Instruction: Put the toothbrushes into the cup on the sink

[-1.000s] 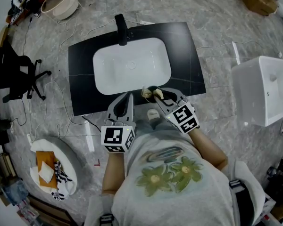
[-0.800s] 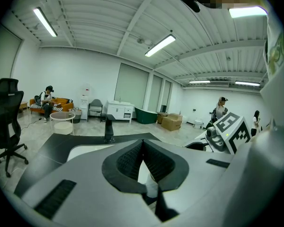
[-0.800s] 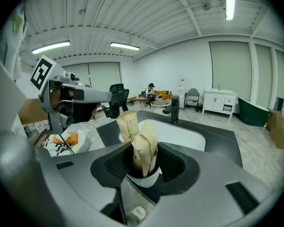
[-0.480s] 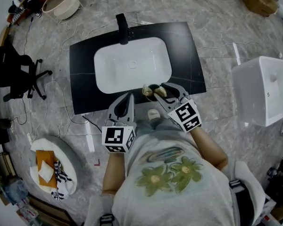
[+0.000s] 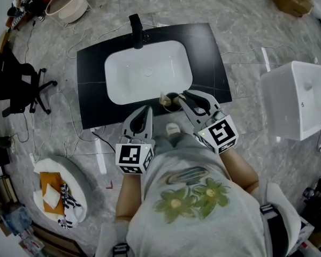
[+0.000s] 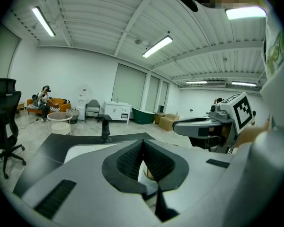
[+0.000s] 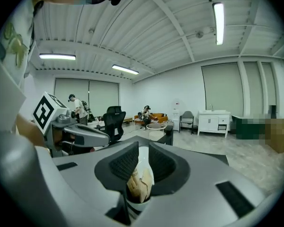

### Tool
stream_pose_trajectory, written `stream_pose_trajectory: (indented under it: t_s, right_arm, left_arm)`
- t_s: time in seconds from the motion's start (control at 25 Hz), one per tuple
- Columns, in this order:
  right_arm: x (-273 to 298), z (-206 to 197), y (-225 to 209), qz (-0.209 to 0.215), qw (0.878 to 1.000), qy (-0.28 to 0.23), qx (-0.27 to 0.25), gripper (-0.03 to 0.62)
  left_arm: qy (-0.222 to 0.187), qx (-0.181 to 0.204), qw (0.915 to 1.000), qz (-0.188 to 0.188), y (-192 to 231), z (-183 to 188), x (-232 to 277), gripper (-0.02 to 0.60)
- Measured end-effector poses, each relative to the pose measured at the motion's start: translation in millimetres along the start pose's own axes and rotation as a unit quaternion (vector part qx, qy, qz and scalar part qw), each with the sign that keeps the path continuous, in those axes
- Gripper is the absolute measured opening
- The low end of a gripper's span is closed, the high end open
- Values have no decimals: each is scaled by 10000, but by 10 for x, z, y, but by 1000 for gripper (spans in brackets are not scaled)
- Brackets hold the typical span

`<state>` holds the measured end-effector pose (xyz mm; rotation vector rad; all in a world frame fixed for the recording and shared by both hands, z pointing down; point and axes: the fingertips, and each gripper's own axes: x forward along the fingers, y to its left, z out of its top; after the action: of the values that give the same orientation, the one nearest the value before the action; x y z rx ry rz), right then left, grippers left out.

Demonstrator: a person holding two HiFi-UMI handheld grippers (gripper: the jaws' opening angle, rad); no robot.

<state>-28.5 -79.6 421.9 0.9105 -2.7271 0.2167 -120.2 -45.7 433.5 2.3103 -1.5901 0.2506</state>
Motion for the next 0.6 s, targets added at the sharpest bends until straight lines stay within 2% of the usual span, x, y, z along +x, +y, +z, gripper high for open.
stream_pose_trajectory:
  t_s: [0.16,0.6]
  right_arm:
    - [-102,65,88,52,9999,-150,31,60]
    - [-285,-71,345,268,9996,-12,33,43]
  left_arm:
    - [-22,26,10000,-90,-60,18,-34,18]
    - [-20,95,9994,-328,-256,28,-91,18]
